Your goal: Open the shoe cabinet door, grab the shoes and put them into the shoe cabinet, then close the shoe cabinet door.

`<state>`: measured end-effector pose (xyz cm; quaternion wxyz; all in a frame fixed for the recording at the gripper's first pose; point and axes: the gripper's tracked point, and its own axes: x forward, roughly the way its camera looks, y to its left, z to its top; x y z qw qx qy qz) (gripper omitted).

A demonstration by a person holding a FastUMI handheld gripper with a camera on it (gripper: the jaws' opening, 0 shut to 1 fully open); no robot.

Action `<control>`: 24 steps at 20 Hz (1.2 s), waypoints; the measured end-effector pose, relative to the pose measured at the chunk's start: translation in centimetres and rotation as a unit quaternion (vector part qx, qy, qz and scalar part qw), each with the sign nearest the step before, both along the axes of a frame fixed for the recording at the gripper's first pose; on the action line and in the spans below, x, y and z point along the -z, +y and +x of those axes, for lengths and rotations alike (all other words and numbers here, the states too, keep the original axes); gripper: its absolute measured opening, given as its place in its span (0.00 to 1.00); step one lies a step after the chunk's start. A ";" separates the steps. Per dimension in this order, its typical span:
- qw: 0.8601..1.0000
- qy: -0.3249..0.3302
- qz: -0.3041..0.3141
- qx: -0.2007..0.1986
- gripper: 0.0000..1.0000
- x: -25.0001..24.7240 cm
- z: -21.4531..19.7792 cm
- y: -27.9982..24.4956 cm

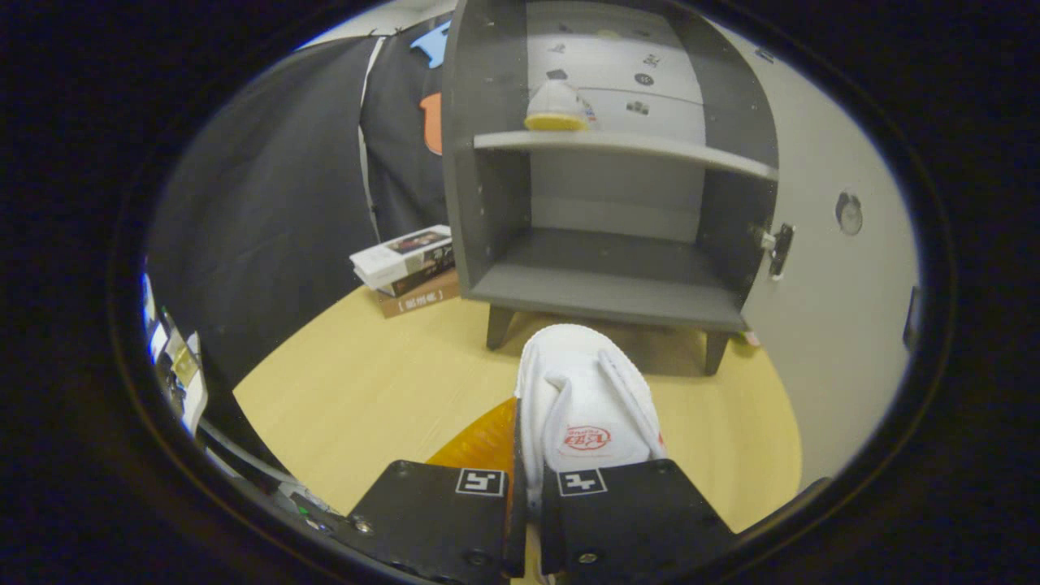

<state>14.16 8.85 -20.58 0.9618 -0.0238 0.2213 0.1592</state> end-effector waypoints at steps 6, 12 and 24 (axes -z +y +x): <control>0.997 -0.066 0.004 0.031 0.11 -10.4 2.5 -2.5; 0.991 -0.123 0.005 0.059 0.11 -18.4 7.9 -4.2; 0.974 -0.198 -0.003 0.106 0.10 -28.7 24.1 -3.8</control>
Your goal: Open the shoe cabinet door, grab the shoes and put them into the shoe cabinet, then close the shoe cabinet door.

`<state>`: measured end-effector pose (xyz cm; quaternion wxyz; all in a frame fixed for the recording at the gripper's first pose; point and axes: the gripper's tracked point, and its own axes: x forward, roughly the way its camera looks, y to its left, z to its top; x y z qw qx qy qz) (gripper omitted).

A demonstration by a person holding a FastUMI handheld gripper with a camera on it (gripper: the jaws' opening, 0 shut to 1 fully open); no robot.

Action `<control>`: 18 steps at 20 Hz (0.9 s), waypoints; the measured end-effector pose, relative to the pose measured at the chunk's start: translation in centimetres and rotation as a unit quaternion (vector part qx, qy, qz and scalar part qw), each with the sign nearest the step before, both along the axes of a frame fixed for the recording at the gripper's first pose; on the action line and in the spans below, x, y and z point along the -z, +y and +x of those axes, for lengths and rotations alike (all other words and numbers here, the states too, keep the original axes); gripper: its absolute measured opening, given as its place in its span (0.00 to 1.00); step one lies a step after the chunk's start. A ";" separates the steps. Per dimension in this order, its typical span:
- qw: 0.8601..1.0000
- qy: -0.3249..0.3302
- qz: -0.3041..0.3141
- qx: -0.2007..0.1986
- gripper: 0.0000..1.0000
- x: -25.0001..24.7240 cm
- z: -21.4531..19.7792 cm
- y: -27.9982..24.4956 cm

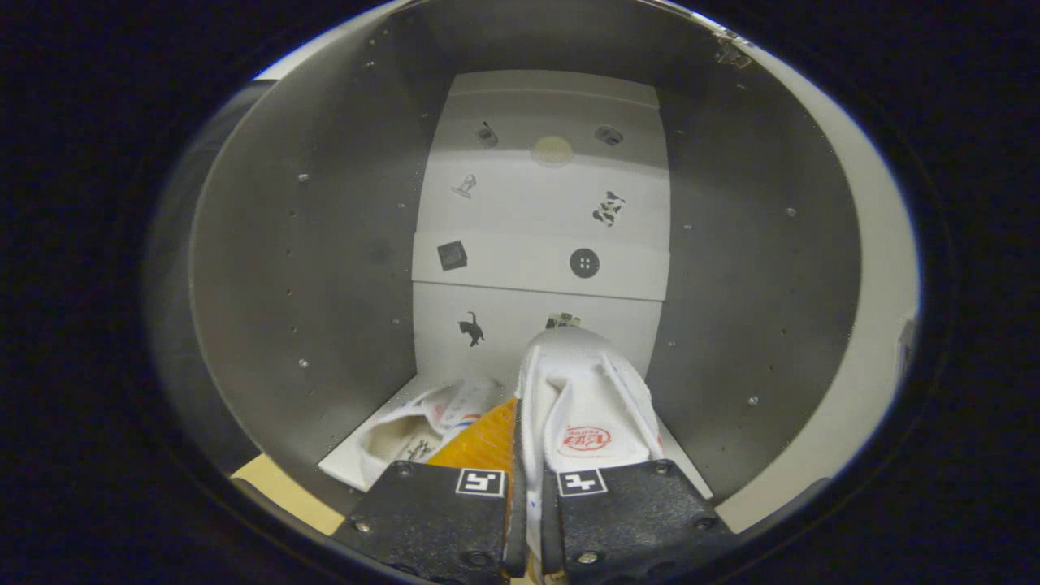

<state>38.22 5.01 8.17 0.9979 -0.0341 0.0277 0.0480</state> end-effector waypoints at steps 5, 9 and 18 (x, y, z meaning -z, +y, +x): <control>1.000 0.012 0.003 0.010 0.10 -0.1 5.7 0.0; 0.999 0.047 0.014 0.017 0.10 2.4 8.6 -0.1; 0.986 0.158 0.035 0.034 0.10 5.9 10.9 -0.4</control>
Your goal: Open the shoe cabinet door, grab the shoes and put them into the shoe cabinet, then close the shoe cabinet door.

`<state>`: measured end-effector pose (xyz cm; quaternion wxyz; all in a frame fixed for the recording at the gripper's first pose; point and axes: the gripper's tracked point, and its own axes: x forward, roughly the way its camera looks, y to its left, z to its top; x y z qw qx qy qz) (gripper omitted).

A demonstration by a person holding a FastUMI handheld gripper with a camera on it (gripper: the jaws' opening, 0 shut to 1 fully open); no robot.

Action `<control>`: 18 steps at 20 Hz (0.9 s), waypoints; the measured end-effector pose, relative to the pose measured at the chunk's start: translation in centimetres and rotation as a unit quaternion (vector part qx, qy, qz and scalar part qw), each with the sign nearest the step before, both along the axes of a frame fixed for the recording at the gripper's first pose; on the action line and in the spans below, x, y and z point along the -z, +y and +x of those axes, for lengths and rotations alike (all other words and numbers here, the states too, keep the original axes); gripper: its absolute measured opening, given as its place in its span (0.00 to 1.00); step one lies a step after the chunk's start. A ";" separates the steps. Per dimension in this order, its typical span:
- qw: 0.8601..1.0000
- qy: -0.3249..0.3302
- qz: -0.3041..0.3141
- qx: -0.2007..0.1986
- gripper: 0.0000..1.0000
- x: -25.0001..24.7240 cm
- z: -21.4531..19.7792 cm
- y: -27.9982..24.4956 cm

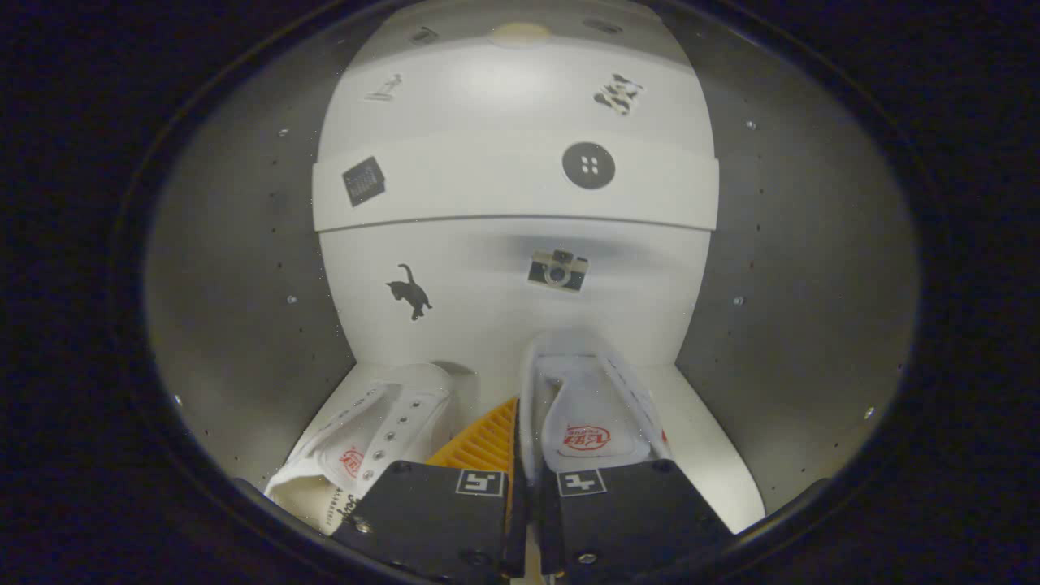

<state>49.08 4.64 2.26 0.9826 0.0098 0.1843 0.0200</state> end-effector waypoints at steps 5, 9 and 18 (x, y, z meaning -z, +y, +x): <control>0.999 0.044 0.000 0.009 0.12 1.2 0.0 0.3; 0.999 0.041 0.021 0.017 0.29 1.0 -0.7 0.0; 1.000 -0.023 -0.015 -0.001 0.67 -2.4 -8.3 0.0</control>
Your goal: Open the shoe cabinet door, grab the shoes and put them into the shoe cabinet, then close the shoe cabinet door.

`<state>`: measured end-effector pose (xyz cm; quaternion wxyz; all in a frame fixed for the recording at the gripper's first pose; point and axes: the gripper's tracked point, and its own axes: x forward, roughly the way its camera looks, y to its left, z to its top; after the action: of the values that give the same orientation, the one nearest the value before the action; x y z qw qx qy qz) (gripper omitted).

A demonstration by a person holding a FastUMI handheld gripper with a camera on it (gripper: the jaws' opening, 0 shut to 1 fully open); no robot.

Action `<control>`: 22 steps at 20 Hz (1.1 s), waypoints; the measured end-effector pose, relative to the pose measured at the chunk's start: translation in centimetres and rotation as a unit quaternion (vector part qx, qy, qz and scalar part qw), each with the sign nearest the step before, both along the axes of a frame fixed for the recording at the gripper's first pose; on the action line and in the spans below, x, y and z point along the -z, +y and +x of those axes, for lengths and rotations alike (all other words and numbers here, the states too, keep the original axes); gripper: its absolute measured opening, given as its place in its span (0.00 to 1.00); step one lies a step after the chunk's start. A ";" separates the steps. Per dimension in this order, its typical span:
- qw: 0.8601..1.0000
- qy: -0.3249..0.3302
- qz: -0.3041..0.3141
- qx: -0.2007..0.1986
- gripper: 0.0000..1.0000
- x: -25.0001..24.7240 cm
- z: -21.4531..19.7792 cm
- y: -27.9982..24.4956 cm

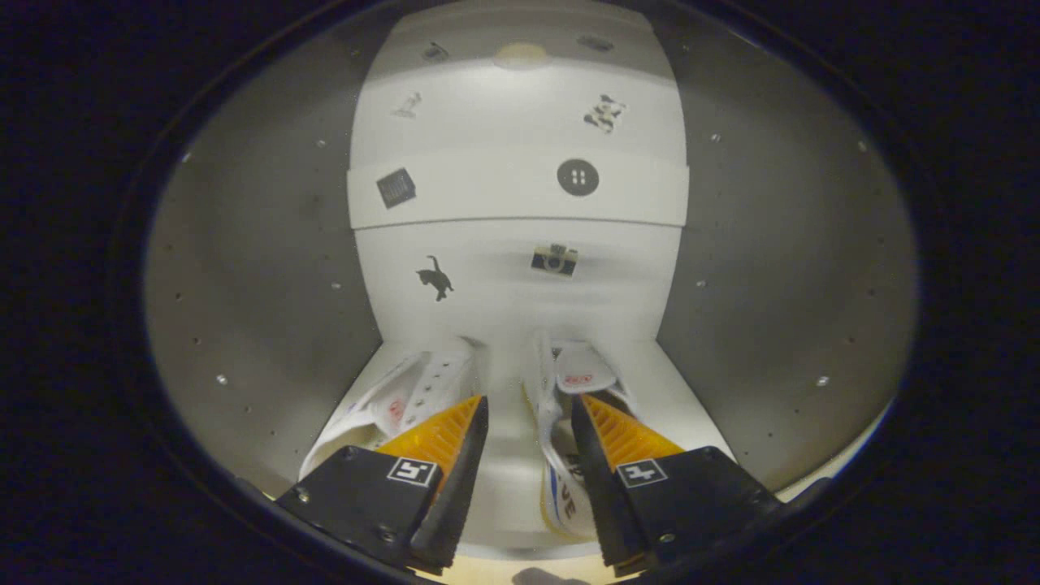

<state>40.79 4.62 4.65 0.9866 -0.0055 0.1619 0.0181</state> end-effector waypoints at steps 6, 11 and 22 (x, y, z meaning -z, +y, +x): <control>0.999 -0.041 -0.006 -0.012 0.96 -2.9 -6.5 0.3; 0.998 -0.050 0.017 -0.029 0.96 -3.2 -13.9 1.2; 0.992 -0.112 0.007 -0.062 1.00 -5.5 -36.6 -0.6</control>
<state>4.21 4.04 10.19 0.9955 -0.0110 0.0496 0.0798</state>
